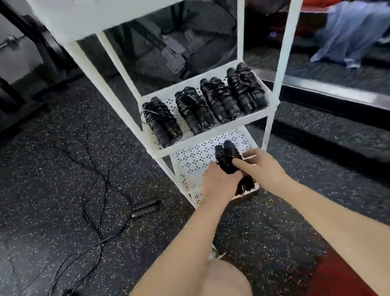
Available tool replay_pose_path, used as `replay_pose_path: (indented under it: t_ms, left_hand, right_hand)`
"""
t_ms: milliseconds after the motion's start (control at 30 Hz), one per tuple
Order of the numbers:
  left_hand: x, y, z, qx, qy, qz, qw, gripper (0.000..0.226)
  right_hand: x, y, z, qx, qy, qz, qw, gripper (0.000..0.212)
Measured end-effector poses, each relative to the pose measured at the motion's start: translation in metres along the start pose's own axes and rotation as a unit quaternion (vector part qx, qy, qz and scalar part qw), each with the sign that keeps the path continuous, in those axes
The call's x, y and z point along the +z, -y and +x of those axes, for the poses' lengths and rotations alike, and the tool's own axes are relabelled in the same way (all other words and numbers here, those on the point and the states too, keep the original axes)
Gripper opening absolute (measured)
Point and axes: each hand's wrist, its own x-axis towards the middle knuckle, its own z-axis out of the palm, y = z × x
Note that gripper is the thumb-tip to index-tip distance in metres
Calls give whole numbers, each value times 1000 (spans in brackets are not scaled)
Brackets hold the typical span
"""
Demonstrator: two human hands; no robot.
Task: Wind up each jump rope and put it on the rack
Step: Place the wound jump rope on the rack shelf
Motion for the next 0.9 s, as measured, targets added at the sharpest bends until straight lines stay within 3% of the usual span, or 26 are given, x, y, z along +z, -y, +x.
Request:
replay_pose_path:
  t_ms: [167,367,533,900]
  left_hand:
    - [45,-5,53,-34,4,-36,999,55]
    - [81,-8,108,-54,-22,-93,994,65]
    - [103,-13,136,-37,-24,-84,996,64]
    - [125,-13,150,-21,-6,-78,997,58]
  right_hand:
    - [-19,-31,32,2,-13,-26,1000,29]
    - [-18,-51,60,-7,-17,-58,998,28]
    - [-8,-71,65,-47,11,-132,990,41]
    - [-2,-85,68,-20,62,-211,975,52]
